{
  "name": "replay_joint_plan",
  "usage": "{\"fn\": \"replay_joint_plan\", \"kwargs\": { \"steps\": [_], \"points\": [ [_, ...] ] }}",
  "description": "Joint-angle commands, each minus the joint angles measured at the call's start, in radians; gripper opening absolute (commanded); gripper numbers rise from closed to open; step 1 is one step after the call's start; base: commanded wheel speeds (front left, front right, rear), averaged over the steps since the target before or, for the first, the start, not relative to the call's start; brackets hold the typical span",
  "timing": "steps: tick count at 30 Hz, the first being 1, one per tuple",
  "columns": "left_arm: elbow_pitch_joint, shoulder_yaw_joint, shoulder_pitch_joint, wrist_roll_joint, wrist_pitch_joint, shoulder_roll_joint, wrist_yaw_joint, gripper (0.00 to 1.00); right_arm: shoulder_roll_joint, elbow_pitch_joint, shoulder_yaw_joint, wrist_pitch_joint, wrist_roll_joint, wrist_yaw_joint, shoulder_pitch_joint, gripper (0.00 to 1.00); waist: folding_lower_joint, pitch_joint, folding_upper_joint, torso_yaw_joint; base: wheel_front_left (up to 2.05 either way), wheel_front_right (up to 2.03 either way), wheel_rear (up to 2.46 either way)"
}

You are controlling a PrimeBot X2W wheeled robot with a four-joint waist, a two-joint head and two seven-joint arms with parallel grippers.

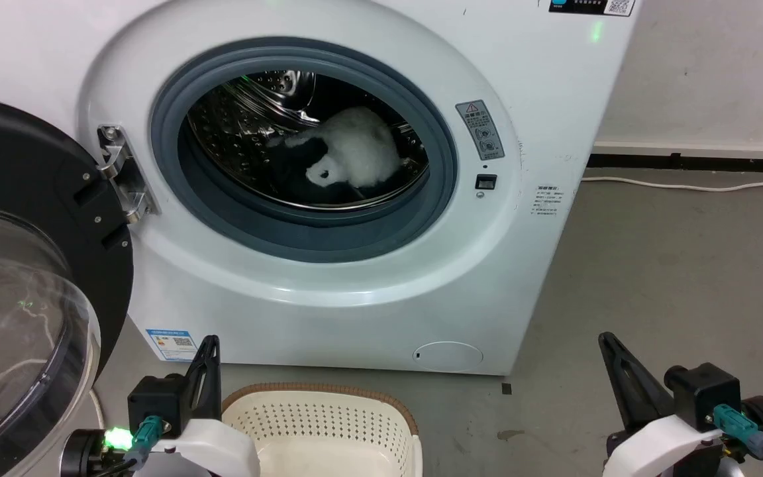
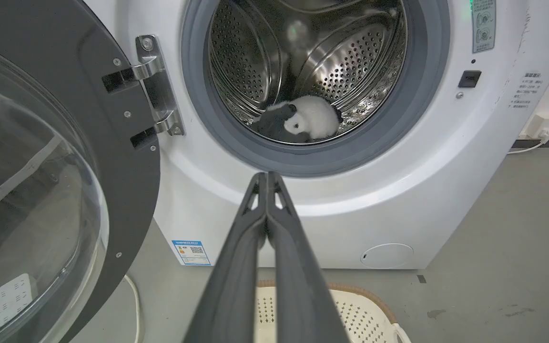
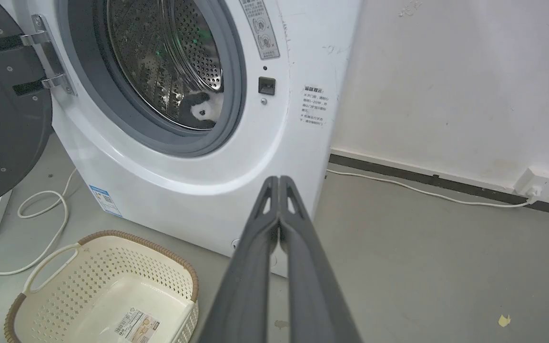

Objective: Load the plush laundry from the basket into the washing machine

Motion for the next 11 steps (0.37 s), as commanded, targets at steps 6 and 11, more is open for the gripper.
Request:
{"fn": "replay_joint_plan", "kwargs": {
  "steps": [6,11],
  "points": [
    [-0.005,0.003,-0.016,0.009,0.0,-0.001,-0.005,0.0,0.001,-0.005,-0.003,0.0,-0.008,-0.001,-0.012,0.0,0.0,0.0,0.0,0.0,0.0,0.0,0.0],
    [-0.005,0.003,-0.016,0.009,0.0,-0.001,-0.005,0.0,0.001,-0.005,-0.003,0.0,-0.008,-0.001,-0.012,0.0,0.0,0.0,0.0,0.0,0.0,0.0,0.0]
  ]
}}
